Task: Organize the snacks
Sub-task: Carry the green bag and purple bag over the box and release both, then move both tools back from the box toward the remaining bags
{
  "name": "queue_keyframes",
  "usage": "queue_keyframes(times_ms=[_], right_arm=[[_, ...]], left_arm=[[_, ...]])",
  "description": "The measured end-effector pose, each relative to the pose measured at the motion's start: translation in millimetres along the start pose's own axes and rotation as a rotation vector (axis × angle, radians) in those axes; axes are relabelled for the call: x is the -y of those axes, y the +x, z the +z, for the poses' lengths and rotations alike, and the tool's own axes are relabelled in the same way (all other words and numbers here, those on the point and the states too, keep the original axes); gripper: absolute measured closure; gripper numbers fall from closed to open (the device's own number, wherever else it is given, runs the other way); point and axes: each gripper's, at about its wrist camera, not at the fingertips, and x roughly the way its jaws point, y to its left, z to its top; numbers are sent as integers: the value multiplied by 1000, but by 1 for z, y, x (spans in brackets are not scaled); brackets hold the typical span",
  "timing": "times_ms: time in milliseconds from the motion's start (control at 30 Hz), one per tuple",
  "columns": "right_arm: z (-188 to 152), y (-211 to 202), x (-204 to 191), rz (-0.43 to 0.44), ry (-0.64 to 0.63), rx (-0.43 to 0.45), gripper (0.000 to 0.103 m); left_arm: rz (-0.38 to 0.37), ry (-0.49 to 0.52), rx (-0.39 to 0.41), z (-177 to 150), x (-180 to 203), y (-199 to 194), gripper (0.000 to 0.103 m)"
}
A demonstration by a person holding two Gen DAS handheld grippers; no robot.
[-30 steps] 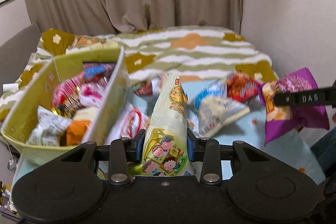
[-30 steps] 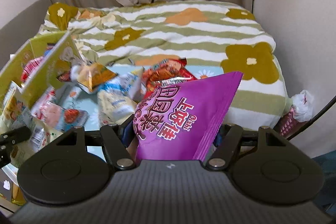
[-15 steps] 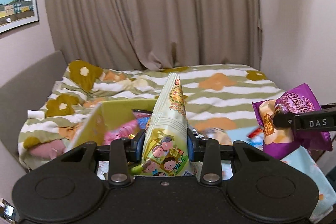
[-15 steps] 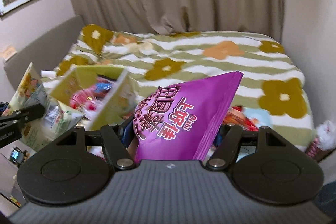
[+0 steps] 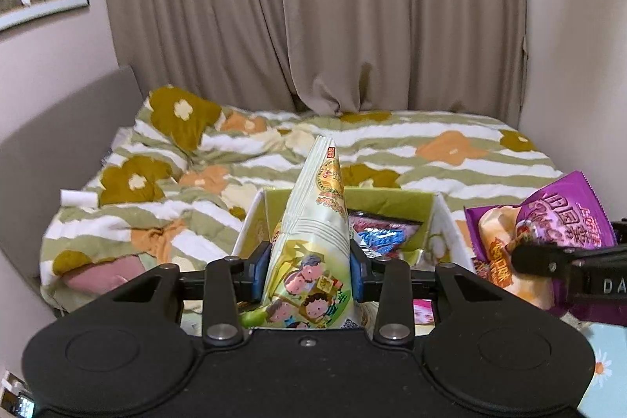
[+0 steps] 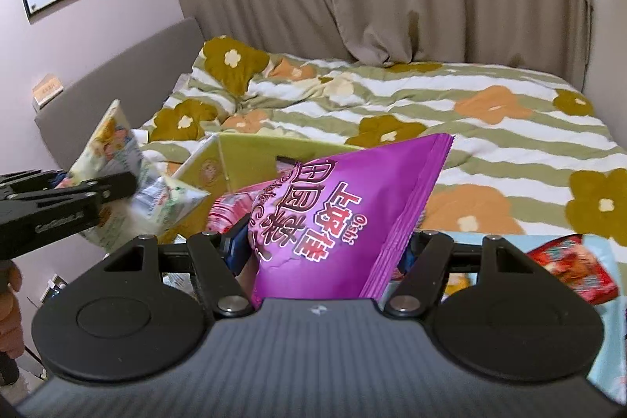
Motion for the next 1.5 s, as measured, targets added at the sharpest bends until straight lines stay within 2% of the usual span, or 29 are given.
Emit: queue_keyframes(times_ms=[233,300,333,367,633,933,1000,1033,1100,1167,1500], right_arm=[[-3,44,-33,-49,35,-66,19],[-7,52,-38,-72,47,-86,19],[-8,56,-39,-83,51,-94,19],[-10,58,-41,-91,56,-102,19],[-18,64,-51,-114,64,-128,19],[-20,57,-75,-35,-16,-120,18],[-21,57,-81,-33,-32,-112,16],[-22,58,-83,-29,-43,-117,8],[-26,61,-86,-45,-58,-127,0],[-30,63,-86,-58,-76,-132,0],[-42,38,-80,-84,-62,-16,0]], left_arm=[[-145,0,-79,2,-23,47,56],[-179,-15,-87,2,-29,54,35],[-186,-19,-91,1,-30,56,12],[-189,-23,-86,1,-31,56,2],[-165,-15,-92,-8,-48,48,1],[-76,-72,-86,-23,-61,13,1],[-68,-77,-82,-26,-63,9,1],[-59,-81,-81,-28,-63,7,1],[-54,-91,-84,-31,-65,6,1],[-51,-99,-87,-35,-65,4,1],[-69,-97,-85,-47,-66,-4,1]])
